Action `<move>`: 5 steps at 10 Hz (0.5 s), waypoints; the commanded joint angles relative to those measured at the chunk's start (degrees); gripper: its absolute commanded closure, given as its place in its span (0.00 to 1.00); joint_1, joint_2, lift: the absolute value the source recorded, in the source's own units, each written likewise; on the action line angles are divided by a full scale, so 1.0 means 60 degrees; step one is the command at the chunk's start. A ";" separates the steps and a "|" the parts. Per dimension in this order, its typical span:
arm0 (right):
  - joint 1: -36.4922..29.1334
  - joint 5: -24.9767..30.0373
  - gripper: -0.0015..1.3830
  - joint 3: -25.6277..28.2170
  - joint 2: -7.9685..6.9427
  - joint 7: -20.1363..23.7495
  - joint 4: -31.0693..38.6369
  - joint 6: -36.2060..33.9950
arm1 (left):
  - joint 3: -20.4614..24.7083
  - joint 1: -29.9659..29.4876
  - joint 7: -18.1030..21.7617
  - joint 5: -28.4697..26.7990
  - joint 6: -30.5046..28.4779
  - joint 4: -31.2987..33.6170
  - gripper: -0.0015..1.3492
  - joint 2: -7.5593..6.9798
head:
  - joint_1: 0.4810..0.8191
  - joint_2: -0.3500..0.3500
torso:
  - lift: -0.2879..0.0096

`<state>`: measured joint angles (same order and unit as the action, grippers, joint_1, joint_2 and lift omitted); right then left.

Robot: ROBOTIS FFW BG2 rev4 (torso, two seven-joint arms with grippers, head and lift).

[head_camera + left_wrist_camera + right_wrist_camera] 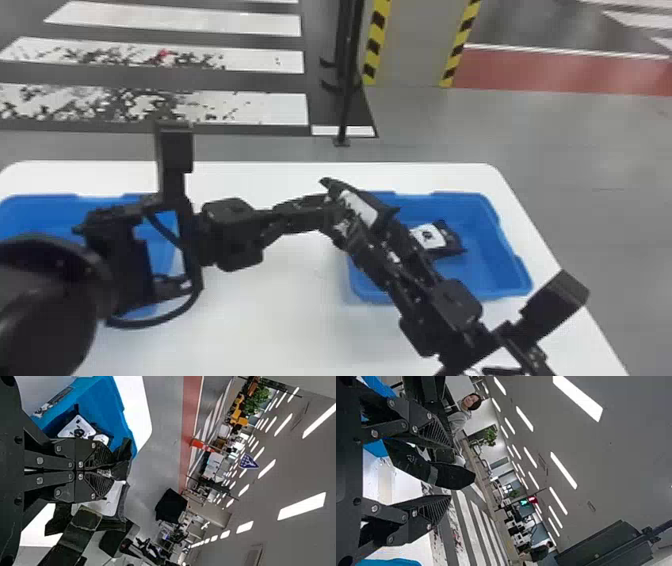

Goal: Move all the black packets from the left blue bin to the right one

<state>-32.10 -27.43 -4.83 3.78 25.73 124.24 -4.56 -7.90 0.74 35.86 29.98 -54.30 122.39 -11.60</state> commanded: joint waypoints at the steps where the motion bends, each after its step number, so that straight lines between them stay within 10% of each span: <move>1: -0.0016 0.0058 0.92 0.0005 0.0000 0.0004 0.0024 0.0128 | 0.0003 -0.0005 0.0001 0.0011 0.0004 0.0003 0.90 0.0000 | 0.63 0.32 | 0.45; 4: 0.0031 0.0077 0.92 0.0005 0.0015 0.0077 0.0001 0.0128 | 0.0156 -0.0169 -0.0131 0.0220 0.0168 0.0003 0.77 0.0058 | 0.63 0.32 | 0.45; 5: 0.0078 0.0058 0.92 0.0005 0.0029 0.0077 0.0001 0.0128 | 0.0346 -0.0333 -0.0219 0.0392 0.0168 0.0003 0.51 0.0102 | 0.63 0.32 | 0.45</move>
<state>-31.76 -27.00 -4.80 3.91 26.20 124.28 -3.79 -6.41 -0.70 34.61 31.81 -53.32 122.38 -11.15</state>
